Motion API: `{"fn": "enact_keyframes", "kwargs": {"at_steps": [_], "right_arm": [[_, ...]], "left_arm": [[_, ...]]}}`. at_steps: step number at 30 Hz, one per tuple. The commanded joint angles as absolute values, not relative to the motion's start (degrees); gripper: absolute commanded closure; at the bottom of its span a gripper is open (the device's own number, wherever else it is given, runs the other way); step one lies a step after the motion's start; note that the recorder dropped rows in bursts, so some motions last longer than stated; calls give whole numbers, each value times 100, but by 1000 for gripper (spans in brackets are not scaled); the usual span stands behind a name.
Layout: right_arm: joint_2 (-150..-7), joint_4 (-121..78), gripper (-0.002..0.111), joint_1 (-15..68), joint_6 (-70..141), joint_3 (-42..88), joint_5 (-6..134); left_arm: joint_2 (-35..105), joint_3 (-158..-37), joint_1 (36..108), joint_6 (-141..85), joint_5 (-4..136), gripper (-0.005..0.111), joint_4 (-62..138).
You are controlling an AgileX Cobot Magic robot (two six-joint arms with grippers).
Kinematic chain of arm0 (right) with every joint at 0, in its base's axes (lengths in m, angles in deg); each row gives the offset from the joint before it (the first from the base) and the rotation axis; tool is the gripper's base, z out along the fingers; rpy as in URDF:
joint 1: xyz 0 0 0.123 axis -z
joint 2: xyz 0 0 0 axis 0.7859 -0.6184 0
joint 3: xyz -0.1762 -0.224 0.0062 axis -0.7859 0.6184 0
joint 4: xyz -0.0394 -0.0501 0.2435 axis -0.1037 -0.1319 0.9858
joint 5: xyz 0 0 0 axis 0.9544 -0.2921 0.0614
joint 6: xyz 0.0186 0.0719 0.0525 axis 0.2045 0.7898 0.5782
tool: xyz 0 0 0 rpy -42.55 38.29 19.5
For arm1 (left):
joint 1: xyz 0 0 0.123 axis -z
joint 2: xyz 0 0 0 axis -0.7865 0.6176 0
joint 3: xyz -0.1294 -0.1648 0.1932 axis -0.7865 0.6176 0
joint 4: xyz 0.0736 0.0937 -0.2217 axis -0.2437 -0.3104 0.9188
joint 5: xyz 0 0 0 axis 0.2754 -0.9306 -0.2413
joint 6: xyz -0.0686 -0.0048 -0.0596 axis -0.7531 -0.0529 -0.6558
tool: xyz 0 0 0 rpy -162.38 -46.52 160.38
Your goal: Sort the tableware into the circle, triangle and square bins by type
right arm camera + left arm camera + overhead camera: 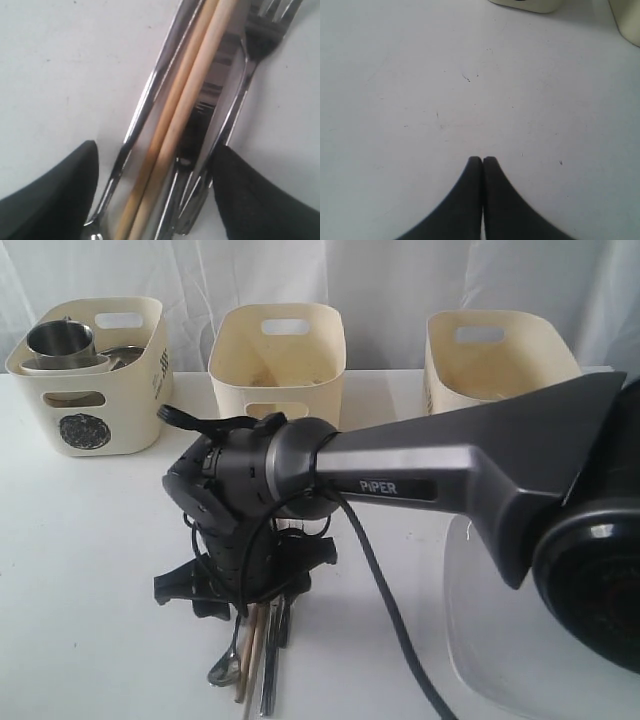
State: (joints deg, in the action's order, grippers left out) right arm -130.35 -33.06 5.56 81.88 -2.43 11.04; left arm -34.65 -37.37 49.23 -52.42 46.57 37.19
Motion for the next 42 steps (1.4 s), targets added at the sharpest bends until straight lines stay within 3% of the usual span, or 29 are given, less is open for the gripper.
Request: {"fn": "enact_keyframes", "kwargs": {"at_steps": [1,19,22,29,37,42], "right_arm": [[-12828,-3107,47,560,8099,-392,1274],[-13226,-2654,49,387,8099,-381,1470],[-13226,-2654,60,387,8099,-381,1548],[-13404,-2654,109,387,8099,-381,1884],[-12728,-2677,108,451,7202,-547,2587],[-11621,-2300,108,1305,6216,-744,2786]], "left_arm": [[-3489,-3691,4914,-5244,4370,107,3716],[-3489,-3691,4914,-5244,4393,107,3716],[-3489,-3691,4914,-5244,4393,107,3716],[-3489,-3691,4914,-5244,4393,107,3716],[-3489,-3691,4914,-5244,4393,107,3716],[-3489,-3691,4914,-5244,4393,107,3716]]}}
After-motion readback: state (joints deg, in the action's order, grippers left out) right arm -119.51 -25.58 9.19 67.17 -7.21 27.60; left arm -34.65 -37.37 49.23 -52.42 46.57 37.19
